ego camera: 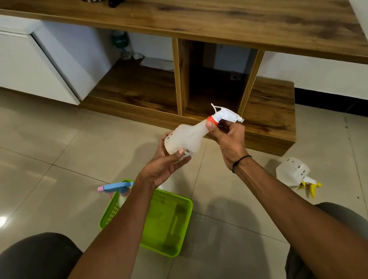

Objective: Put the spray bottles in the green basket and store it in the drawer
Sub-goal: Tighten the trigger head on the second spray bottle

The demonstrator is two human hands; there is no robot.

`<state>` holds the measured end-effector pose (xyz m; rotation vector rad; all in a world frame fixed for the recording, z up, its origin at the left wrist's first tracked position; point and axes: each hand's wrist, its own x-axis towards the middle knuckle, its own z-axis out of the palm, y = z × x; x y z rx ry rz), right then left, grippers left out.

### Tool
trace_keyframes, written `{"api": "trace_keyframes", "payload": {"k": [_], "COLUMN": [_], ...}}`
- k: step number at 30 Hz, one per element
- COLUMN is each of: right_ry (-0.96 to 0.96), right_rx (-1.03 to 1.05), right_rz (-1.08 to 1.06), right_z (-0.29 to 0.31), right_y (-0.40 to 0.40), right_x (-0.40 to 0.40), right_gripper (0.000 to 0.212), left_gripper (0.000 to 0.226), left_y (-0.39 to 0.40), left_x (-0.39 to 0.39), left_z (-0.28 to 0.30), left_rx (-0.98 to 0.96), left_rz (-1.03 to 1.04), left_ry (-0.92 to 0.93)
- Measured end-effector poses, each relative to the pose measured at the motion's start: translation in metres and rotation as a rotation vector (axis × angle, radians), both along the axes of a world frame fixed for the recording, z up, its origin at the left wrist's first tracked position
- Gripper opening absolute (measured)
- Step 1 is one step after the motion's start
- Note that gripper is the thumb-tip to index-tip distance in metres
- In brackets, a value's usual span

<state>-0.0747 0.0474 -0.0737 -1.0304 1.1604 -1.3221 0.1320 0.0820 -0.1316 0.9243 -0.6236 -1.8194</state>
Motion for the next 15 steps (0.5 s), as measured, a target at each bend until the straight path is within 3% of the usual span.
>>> {"api": "trace_keyframes", "payload": {"k": [3,7,11,15], "right_ry": [-0.001,-0.005,-0.087,-0.118], "right_rx": [0.028,0.016,0.035,0.076], "right_rz": [-0.018,-0.034,0.053,0.123], "right_z": [-0.003,-0.002,0.0,-0.001], "right_y": [0.001,-0.002,-0.005,-0.005], "right_x": [0.003,0.004,0.004,0.003], "right_gripper": [0.039,0.036,0.033,0.026], "left_gripper": [0.099,0.058,0.078,0.063], "left_y": [0.0,-0.002,-0.007,0.002], "left_x": [-0.008,-0.008,-0.002,0.009], "left_z": [0.007,0.011,0.012,0.009], "left_rx": [-0.089,-0.009,0.136,0.225], "left_rz": [0.059,0.106,0.082,-0.101], "left_ry": [-0.21,0.027,0.036,0.058]}}
